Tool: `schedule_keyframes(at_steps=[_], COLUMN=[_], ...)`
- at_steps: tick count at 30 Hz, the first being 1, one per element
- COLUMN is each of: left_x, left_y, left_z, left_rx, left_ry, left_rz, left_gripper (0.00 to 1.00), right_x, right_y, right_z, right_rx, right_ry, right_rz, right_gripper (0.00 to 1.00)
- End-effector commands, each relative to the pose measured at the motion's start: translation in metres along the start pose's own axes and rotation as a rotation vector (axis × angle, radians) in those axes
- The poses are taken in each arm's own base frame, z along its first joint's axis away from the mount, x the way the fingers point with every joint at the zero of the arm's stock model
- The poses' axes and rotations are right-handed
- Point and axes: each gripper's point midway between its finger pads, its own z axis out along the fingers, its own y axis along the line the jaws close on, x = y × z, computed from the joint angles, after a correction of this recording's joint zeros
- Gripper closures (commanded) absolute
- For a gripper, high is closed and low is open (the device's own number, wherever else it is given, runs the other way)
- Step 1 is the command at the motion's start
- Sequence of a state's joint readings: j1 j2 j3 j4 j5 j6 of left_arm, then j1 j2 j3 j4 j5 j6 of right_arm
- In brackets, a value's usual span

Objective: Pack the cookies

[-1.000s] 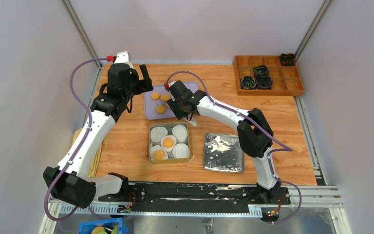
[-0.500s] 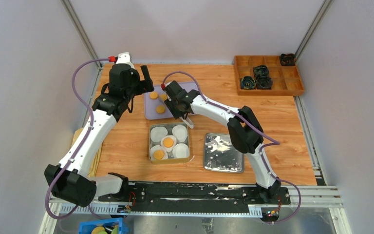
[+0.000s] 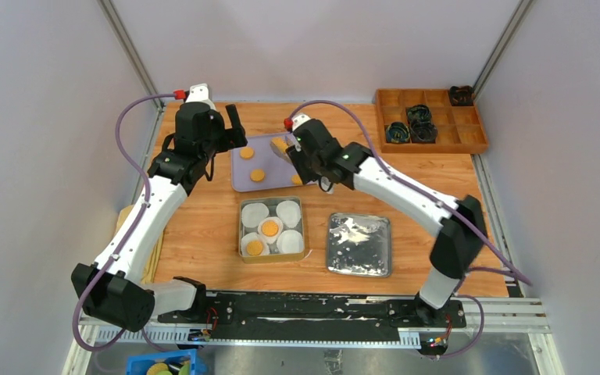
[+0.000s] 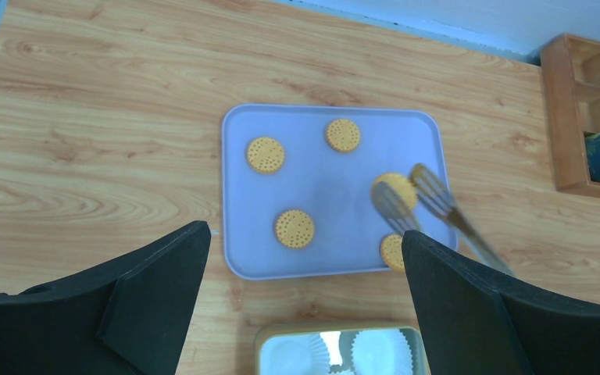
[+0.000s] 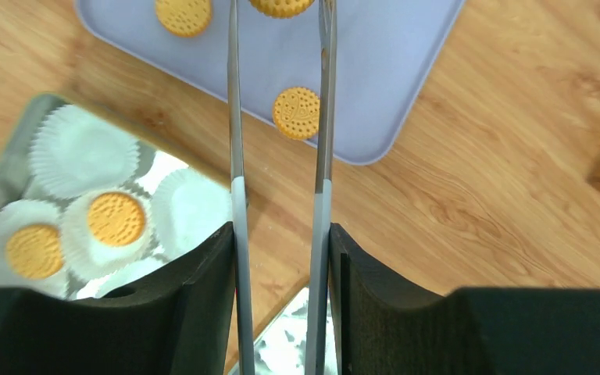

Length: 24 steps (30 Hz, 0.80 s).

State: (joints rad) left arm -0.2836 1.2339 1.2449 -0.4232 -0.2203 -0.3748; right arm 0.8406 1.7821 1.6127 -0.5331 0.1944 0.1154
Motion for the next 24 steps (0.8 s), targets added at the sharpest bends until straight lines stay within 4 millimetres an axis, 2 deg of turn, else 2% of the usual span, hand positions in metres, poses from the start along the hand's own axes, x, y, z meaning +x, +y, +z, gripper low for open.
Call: schedule_keyframes(at_steps=[1, 7, 10, 13, 18, 24], left_x=[-0.005, -0.001, 0.001, 0.002, 0.004, 0.005], left_y=[-0.003, -0.008, -0.01, -0.012, -0.013, -0.011], left_z=[-0.004, -0.002, -0.002, -0.001, -0.003, -0.006], left_rx=[0.022, 0.048, 0.058, 0.067, 0.075, 0.072], left_ry=[-0.015, -0.001, 0.005, 0.01, 0.016, 0.013], left_rz=[-0.019, -0.037, -0.04, -0.046, -0.048, -0.045], left_gripper=[0.0, 0.0, 0.0, 0.0, 0.0, 0.0], right_x=[0.005, 0.058, 0.085, 0.105, 0.137, 0.16], right_y=[0.003, 0.037, 0.054, 0.066, 0.082, 0.092], right_z=[-0.06, -0.116, -0.131, -0.14, -0.142, -0.143], right_rx=[-0.014, -0.132, -0.158, -0.186, -0.2, -0.195], right_ry=[-0.07, -0.049, -0.021, 0.005, 0.082, 0.148], right_rz=[0.003, -0.011, -0.025, -0.013, -0.014, -0.031], right_gripper=[0.77, 0.78, 0.78, 0.77, 0.76, 0.76])
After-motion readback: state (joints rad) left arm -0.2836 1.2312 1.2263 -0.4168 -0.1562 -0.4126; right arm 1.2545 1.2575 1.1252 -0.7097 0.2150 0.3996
